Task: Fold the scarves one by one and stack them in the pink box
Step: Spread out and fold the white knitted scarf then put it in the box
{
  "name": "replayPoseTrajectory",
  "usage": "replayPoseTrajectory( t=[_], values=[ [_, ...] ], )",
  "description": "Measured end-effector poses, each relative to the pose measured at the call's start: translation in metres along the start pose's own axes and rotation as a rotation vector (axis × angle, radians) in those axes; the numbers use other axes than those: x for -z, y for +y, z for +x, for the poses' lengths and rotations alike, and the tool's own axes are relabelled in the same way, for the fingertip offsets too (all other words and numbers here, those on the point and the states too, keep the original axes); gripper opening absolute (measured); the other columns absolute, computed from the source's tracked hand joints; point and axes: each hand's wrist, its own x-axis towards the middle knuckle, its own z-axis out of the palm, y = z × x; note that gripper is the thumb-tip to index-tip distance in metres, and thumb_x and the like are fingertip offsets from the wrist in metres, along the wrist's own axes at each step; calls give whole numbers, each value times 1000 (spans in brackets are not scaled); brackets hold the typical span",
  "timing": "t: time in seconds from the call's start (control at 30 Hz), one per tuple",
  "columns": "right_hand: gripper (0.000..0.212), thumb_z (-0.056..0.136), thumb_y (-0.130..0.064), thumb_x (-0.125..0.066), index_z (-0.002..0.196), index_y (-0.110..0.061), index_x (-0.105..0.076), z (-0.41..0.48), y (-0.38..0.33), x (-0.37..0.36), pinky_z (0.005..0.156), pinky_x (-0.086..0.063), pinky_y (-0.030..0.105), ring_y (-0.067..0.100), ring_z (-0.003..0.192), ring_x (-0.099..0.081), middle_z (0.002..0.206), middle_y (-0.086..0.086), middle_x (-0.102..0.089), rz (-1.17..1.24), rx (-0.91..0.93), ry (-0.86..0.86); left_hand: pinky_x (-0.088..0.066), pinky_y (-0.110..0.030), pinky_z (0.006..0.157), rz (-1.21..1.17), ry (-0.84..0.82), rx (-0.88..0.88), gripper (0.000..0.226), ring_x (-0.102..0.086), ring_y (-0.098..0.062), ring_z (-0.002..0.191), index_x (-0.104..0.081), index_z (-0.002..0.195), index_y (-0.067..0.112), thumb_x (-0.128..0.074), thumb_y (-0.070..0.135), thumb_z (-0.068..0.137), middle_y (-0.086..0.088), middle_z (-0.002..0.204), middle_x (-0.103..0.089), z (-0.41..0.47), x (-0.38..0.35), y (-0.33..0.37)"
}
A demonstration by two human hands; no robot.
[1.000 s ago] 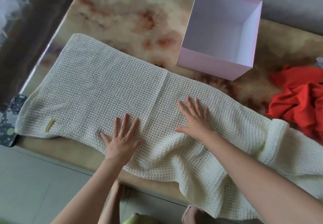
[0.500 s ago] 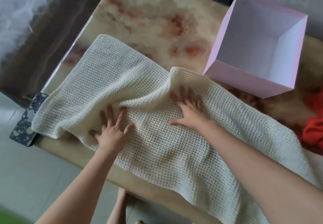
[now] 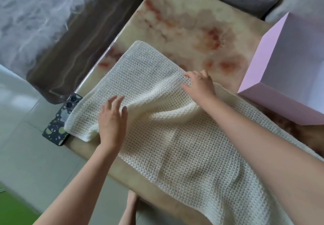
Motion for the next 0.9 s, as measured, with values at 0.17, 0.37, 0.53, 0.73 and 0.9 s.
replayPoseTrajectory(
  t=[0.17, 0.37, 0.53, 0.73, 0.9],
  values=[
    [69, 81, -35, -71, 140, -19, -39, 31, -22, -16, 99, -36, 37, 28, 127, -34, 135, 7, -39, -52, -146, -202, -36, -47, 104, 55, -175, 91, 51, -40, -29, 129, -47, 138, 20, -57, 37, 90, -8, 143, -43, 6, -5, -26],
    [60, 82, -26, -71, 136, -26, -44, 31, -21, -25, 88, -38, 33, 27, 117, -44, 126, 5, -43, -41, -121, -132, -39, -39, 94, 158, -161, 103, 54, -45, -28, 115, -49, 132, 23, -66, 38, 83, -9, 125, -51, 13, -14, -24],
    [19, 88, -17, -58, 107, -21, -61, 34, -27, -26, 70, -33, 26, 26, 102, -57, 110, 2, -58, -43, -111, -66, -42, -37, 70, 104, -131, 91, 20, -52, -25, 91, -55, 106, 14, -54, 28, 93, -8, 100, -60, 22, -14, -26],
    [14, 87, -13, -54, 98, -12, -61, 55, -80, -16, 63, -32, 27, 27, 93, -58, 105, 5, -59, 213, 94, 224, -33, -32, 75, -95, 245, 326, 17, -44, -23, 93, -52, 107, 7, -46, 16, 93, -11, 105, -51, 54, 28, -39],
    [21, 85, -9, -53, 105, -14, -59, 81, -105, -21, 72, -38, 31, 25, 108, -53, 120, 5, -50, 24, 9, 44, -39, -41, 90, -65, 72, 350, 30, -42, -28, 111, -55, 116, 14, -58, 24, 89, -11, 117, -49, 56, 28, -46]
  ],
)
